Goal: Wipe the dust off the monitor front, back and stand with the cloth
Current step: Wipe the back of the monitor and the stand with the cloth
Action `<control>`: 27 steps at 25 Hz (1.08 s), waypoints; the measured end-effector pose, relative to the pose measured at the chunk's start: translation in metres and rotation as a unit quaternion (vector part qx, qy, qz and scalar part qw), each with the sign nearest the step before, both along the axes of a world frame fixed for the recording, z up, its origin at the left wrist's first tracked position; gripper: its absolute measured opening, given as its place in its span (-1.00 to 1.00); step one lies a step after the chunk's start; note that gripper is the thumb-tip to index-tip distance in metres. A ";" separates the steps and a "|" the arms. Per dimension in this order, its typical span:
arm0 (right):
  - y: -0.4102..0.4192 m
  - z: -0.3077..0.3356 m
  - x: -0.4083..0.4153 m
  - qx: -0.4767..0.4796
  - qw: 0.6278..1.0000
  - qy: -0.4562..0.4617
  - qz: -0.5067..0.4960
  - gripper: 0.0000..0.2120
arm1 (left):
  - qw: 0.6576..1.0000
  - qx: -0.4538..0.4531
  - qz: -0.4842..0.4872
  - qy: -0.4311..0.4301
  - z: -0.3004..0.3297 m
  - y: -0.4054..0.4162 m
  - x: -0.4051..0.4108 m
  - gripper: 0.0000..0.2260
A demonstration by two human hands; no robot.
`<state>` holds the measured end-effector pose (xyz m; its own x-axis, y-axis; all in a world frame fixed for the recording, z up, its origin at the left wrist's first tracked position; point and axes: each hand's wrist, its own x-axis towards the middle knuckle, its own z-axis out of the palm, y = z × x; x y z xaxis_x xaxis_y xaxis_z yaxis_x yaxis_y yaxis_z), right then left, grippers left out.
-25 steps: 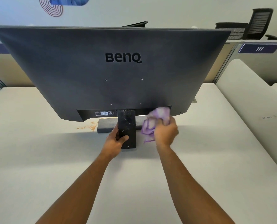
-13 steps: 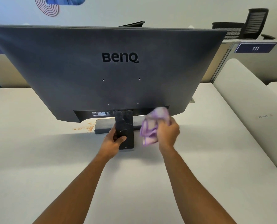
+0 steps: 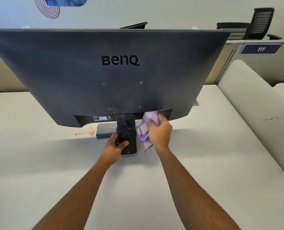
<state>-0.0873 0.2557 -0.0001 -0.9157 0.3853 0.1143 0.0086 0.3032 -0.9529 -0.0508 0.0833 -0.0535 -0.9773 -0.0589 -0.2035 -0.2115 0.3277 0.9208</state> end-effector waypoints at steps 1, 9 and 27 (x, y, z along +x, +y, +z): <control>-0.005 -0.002 0.000 0.011 1.000 0.012 0.026 -0.75 | 1.000 0.003 0.001 0.001 0.000 0.000 0.000 -0.42; 0.011 -0.006 -0.006 0.230 0.965 -0.050 0.112 -0.90 | 1.000 -0.004 0.002 -0.003 0.002 0.001 0.001 -0.41; -0.001 -0.006 -0.021 0.256 0.949 -0.115 0.141 -0.83 | 1.000 -0.006 -0.001 0.000 -0.003 0.000 -0.001 -0.43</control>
